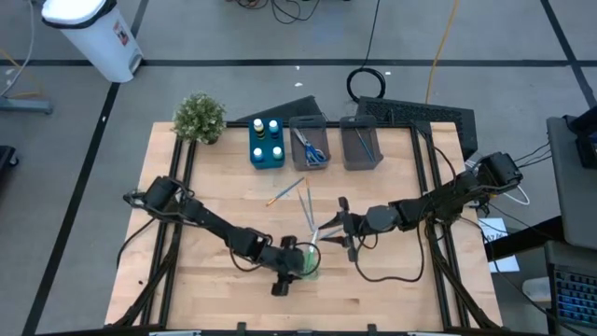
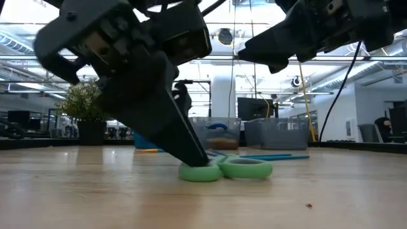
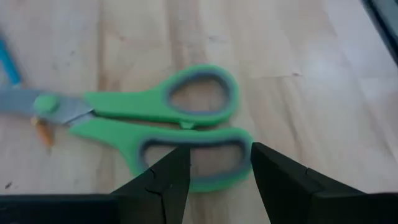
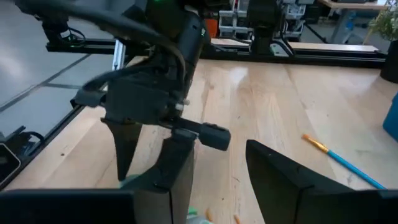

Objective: Pick & Place Paint Supplies
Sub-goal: Put the green scissors into the left black bin

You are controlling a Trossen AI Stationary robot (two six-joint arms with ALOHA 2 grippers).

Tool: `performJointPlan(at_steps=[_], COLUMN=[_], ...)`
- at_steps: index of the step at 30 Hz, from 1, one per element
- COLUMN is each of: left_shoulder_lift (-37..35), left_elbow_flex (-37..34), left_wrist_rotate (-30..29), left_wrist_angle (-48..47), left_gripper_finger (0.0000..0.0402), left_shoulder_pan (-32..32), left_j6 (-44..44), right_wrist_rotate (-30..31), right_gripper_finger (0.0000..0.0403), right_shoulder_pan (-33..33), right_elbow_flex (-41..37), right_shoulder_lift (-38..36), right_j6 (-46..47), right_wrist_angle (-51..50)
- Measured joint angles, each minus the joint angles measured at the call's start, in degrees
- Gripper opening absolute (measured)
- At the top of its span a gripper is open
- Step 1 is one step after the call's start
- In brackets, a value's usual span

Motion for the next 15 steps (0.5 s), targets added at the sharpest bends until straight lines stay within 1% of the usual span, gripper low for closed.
performJointPlan(at_steps=[2,4,8,10,13,15], left_shoulder_lift=[-0.2,-0.3,-1.5,-2.8,-5.1,-6.7], left_elbow_flex=[0.2,0.3,0.2,0.1,-0.1,-0.4], left_wrist_rotate=[0.0,1.3,7.5,9.6,9.8,7.9], left_wrist_angle=[-3.6,-6.9,-12.9,-15.1,-18.5,-20.3], left_gripper_finger=[0.0182,0.0182,0.0182,0.0182,0.0182,0.0182], left_shoulder_pan=[0.1,0.1,0.2,0.0,-0.8,-1.3], left_j6=[-2.8,-5.3,-8.8,-10.2,-11.2,-11.3], right_wrist_rotate=[0.0,0.0,0.0,0.0,0.0,0.0], right_gripper_finger=[0.0141,0.0141,0.0141,0.0141,0.0141,0.0141], right_shoulder_pan=[0.0,0.0,0.0,0.0,0.0,0.0], right_elbow_flex=[0.0,0.0,0.0,0.0,0.0,0.0], right_shoulder_lift=[0.0,0.0,0.0,0.0,0.0,0.0], right_j6=[0.5,0.6,0.6,0.6,0.6,0.6], right_wrist_angle=[0.0,0.0,0.0,0.0,-0.4,-0.5])
